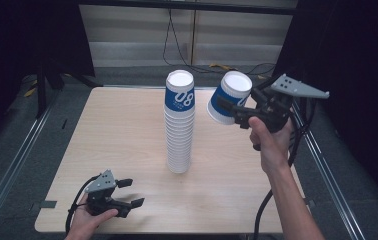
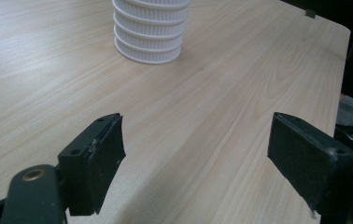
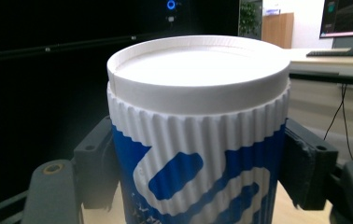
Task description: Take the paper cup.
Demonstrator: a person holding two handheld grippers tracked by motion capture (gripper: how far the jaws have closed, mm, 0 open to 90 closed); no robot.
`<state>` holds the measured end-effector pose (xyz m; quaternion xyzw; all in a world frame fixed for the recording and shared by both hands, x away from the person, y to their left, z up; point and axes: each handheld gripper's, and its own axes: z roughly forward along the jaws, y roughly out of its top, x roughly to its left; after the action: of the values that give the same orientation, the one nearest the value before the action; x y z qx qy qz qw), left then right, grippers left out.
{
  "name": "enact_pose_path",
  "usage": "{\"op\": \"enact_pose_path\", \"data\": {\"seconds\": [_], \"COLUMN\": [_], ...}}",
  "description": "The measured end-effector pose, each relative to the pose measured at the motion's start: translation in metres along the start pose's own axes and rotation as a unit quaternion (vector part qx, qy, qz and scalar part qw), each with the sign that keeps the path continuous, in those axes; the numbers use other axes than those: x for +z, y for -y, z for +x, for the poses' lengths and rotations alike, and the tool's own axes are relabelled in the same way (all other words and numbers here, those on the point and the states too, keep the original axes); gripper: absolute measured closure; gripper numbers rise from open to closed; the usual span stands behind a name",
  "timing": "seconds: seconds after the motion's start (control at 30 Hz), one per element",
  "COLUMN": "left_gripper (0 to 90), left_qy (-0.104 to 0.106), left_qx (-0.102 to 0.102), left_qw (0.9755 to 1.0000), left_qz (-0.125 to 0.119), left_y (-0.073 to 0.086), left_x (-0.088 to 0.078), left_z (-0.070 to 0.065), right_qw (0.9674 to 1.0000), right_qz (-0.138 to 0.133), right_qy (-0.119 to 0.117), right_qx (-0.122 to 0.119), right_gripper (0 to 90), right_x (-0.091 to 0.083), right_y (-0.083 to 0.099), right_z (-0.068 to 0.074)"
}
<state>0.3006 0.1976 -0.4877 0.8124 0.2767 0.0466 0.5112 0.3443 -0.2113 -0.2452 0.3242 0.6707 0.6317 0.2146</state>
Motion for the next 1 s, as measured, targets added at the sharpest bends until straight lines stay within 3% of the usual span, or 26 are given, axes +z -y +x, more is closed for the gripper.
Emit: {"op": "enact_pose_path", "data": {"seconds": [0.13,0.33,0.5,0.7,0.87,1.0], "left_gripper": [18.3,18.3,18.2,17.7,20.7,20.6], "left_qy": [0.002,0.008,0.016,0.031,0.029,0.034], "left_qx": [0.006,0.016,0.024,0.017,0.024,0.027], "left_qw": [1.0000,0.9995,0.9990,0.9982,0.9974,0.9976], "left_qz": [-0.006,-0.025,-0.035,-0.049,-0.062,-0.055], "left_y": [-0.002,-0.008,-0.013,-0.022,-0.033,-0.039], "left_x": [0.000,-0.001,0.003,0.007,0.010,0.013], "left_z": [-0.002,-0.007,-0.013,-0.016,-0.018,-0.022], "right_qw": [0.9999,0.9997,0.9992,0.9985,0.9972,0.9955], "right_qz": [0.010,0.024,0.024,0.028,0.031,0.037], "right_qy": [-0.001,-0.008,-0.029,-0.043,-0.059,-0.074], "right_qx": [0.004,0.004,0.011,0.021,0.032,0.046], "right_gripper": [25.4,25.4,25.4,25.4,25.4,25.5], "right_x": [-0.004,-0.006,-0.004,-0.001,0.002,0.005], "right_y": [0.025,0.046,0.067,0.087,0.102,0.117], "right_z": [0.003,0.006,0.009,0.013,0.016,0.020]}}
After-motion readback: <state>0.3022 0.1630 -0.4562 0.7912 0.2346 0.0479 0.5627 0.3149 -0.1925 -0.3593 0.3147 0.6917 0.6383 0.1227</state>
